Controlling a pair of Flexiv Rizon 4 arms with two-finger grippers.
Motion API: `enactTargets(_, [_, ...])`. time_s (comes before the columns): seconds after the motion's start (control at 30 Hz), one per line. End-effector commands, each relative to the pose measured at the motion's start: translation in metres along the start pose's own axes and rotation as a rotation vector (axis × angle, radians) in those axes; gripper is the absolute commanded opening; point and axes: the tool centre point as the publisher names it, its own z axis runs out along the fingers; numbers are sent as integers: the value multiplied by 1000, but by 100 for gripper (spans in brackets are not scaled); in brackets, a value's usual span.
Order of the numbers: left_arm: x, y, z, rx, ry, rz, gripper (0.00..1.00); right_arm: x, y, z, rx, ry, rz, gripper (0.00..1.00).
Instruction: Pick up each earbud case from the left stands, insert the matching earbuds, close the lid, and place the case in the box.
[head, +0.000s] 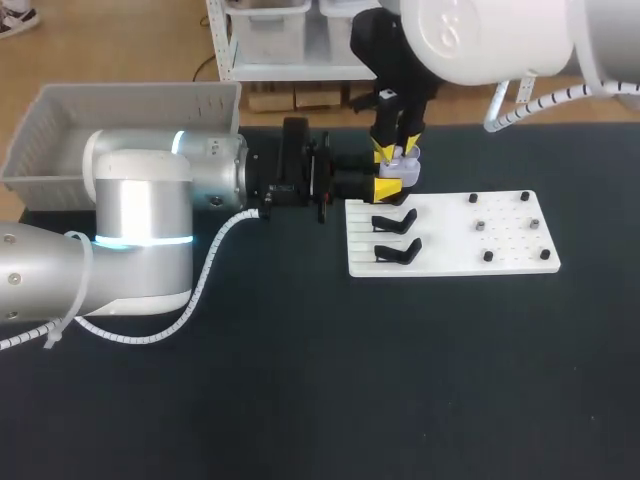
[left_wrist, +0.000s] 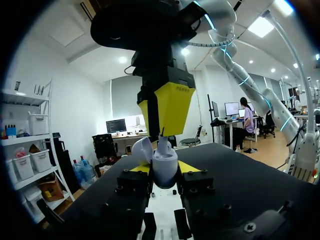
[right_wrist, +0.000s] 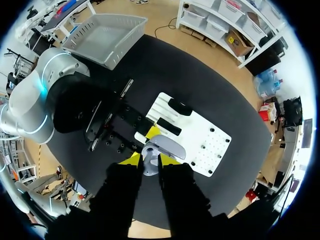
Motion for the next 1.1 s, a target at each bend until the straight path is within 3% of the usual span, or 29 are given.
enactTargets(0.03, [0,-2,0,-6,-1,3,0,0,-1,1,-3,-3,1,0])
enactTargets(1.1, [0,-2,0,-6,-1,3,0,-4,-1,10,-5,14,-1,0])
